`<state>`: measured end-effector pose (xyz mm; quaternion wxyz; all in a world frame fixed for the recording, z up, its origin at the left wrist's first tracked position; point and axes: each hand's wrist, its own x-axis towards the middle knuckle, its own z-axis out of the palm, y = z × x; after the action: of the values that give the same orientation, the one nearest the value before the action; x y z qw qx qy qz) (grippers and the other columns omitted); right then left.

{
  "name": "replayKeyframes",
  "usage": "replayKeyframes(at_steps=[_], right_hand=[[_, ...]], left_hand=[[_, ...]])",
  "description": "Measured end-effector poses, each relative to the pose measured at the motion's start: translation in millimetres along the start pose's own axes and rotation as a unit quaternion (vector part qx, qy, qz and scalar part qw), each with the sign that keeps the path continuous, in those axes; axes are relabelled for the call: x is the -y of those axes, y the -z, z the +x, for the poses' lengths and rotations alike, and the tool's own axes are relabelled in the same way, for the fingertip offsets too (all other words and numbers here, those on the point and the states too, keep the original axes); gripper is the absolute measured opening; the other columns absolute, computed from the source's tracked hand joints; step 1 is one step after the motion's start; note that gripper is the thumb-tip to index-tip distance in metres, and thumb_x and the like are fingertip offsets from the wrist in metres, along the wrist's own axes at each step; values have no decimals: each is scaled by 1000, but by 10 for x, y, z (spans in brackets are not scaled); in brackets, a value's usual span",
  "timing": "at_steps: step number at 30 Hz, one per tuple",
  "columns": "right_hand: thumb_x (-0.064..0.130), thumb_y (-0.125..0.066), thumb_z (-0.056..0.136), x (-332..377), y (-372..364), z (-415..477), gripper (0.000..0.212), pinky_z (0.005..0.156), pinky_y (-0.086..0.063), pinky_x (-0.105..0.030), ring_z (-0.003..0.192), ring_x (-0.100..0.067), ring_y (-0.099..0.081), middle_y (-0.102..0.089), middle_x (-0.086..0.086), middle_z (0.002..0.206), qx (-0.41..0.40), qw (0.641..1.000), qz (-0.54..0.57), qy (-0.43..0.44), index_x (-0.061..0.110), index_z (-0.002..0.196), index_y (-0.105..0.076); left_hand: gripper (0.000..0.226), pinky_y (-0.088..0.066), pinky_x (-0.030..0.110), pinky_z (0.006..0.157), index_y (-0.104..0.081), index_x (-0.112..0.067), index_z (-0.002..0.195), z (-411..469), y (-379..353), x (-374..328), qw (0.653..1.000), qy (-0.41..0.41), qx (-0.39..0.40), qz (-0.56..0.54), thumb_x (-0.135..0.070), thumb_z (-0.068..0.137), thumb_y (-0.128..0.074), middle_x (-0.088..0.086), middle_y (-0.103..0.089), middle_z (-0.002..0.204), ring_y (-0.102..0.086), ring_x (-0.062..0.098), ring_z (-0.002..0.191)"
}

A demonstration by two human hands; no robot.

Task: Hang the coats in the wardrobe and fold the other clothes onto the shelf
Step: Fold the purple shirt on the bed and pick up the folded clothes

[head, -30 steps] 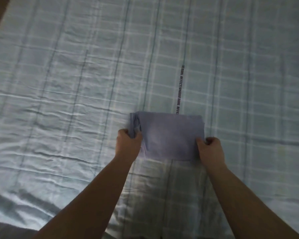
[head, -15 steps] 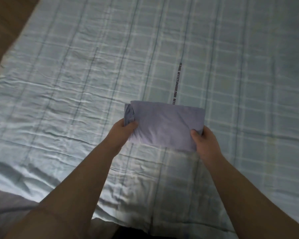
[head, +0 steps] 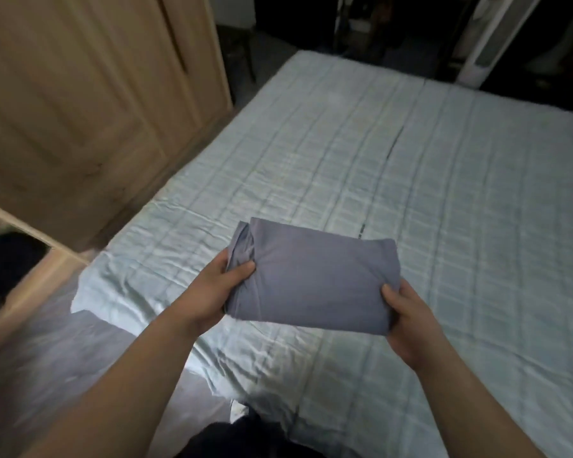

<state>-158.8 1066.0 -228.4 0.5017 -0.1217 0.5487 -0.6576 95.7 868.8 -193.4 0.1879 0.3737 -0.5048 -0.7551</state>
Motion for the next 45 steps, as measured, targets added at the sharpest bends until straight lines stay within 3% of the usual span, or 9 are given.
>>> replayKeyframes(at_steps=[5,11,20,24,27,29,32,40,45], right_hand=[[8,-48,91,426,-1027,-94,40,83,-58,-34,111,-25,-66,-68,-12,124,96,995,-18,26,6,130,-55],[10,-53,89,388,-2533,66,41,93,-55,-35,114,-25,-64,-67,-13,126,210,975,-72,12,5,130,-55],[4,-46,99,-819,-5571,-268,28,81,-58,-29,107,-21,-68,-72,-9,116,358,924,-129,-33,10,121,-62],[2,-49,98,-1422,-6956,-593,23,79,-57,-29,99,-20,-69,-73,-10,109,385,912,-136,-27,9,113,-65],[4,-51,98,-1798,-7796,-758,20,87,-53,-34,99,-21,-67,-73,-10,108,406,903,-141,-14,10,108,-67],[7,-52,99,-1973,-8227,-780,19,90,-51,-37,100,-21,-68,-73,-10,110,412,900,-144,-16,9,110,-67],[9,-51,100,-2132,-8744,-708,18,87,-52,-36,97,-21,-69,-74,-8,105,413,897,-155,-14,9,108,-66],[13,-53,100,-2502,-9995,14,16,93,-51,-40,102,-22,-67,-75,-6,105,431,885,-177,-8,12,102,-70],[20,-54,100,-2697,-10946,747,16,95,-51,-44,102,-22,-68,-74,-2,104,463,854,-233,34,17,102,-70]], left_hand=[[41,-42,56,108,-54,-13,137,-699,500,-526,988,-97,-104,-52,-17,97,-61,15,-63,133,-59,35,124],[35,-57,40,87,-59,-7,130,-1603,1498,-746,951,-155,-228,-141,-11,95,-58,17,-67,125,-65,34,113],[35,-53,46,90,-62,-10,126,-3441,3684,-770,867,-227,-412,-163,-11,91,-66,17,-69,122,-67,33,109],[29,-60,38,75,-62,-12,121,-4208,4634,-856,817,-269,-476,-182,-2,94,-57,14,-72,113,-72,26,94],[30,-57,46,87,-61,-14,124,-4617,5244,-927,791,-275,-516,-181,-7,95,-59,14,-70,120,-69,31,106],[34,-50,56,98,-60,-14,125,-4763,5596,-975,779,-278,-529,-190,-12,92,-65,16,-68,124,-64,37,114],[29,-50,56,97,-61,-13,122,-4812,6035,-1088,764,-267,-553,-198,-10,93,-61,15,-70,120,-66,35,109],[23,-60,35,67,-62,-10,119,-4370,7230,-1433,730,-260,-598,-202,-8,97,-57,12,-74,110,-73,24,90],[26,-54,52,92,-61,-12,123,-4047,8096,-1829,723,-250,-622,-167,-13,98,-59,12,-71,118,-69,32,107]])
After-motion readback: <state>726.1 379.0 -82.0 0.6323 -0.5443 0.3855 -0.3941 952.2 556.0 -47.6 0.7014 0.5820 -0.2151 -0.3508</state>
